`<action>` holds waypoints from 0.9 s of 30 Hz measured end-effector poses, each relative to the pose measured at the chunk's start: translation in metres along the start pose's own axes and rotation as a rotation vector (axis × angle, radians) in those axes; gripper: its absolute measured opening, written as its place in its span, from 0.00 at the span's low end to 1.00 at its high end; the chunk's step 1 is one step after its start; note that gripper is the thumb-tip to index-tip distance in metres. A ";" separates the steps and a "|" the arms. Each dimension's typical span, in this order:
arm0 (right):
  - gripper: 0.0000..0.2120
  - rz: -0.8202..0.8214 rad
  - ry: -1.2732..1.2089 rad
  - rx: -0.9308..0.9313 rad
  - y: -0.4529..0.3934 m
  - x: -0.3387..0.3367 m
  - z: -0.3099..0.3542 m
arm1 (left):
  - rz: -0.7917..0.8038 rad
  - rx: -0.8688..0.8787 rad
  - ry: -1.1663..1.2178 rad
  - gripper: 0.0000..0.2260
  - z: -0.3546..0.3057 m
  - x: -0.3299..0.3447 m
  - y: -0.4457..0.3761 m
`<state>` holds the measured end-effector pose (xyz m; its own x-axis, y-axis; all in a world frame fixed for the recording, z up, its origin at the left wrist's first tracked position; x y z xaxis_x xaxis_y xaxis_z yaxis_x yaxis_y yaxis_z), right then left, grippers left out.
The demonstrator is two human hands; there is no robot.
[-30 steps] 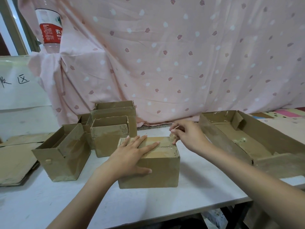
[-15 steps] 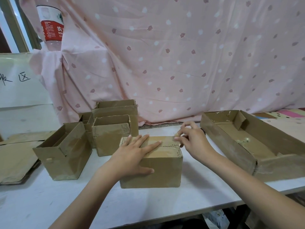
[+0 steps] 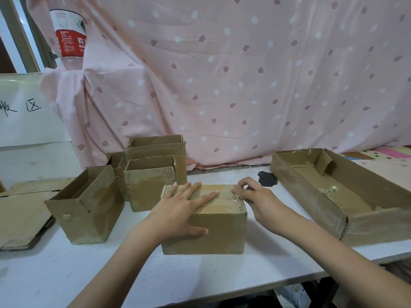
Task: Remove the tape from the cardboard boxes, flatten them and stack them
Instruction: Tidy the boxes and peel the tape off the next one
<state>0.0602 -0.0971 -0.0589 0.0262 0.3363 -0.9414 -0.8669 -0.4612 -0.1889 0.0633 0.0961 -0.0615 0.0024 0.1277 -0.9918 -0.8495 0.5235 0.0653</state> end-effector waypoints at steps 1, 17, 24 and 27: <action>0.20 0.027 -0.022 -0.002 0.001 -0.001 0.002 | 0.003 0.000 0.001 0.41 -0.001 0.000 0.000; 0.12 -0.210 -0.720 0.333 0.004 -0.022 -0.015 | 0.023 0.009 0.003 0.41 0.001 -0.002 0.003; 0.20 -0.254 -0.756 0.380 0.016 -0.045 -0.022 | 0.060 0.009 -0.004 0.42 0.001 -0.003 0.003; 0.16 -0.128 -0.782 0.364 0.015 -0.042 -0.018 | 0.125 0.018 0.009 0.45 0.003 -0.001 0.003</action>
<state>0.0546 -0.1328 -0.0277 -0.0994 0.8966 -0.4316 -0.9894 -0.1353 -0.0532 0.0627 0.0999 -0.0605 -0.1072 0.1853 -0.9768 -0.8333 0.5191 0.1899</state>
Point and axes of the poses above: each hand's wrist, its own y-axis away from the middle knuckle, its own x-axis out of the palm, z = x × y, the point moved 7 cm from there along -y, towards the middle knuckle, and after that the axes turned 10 degrees about z, right-handed, at the moved point
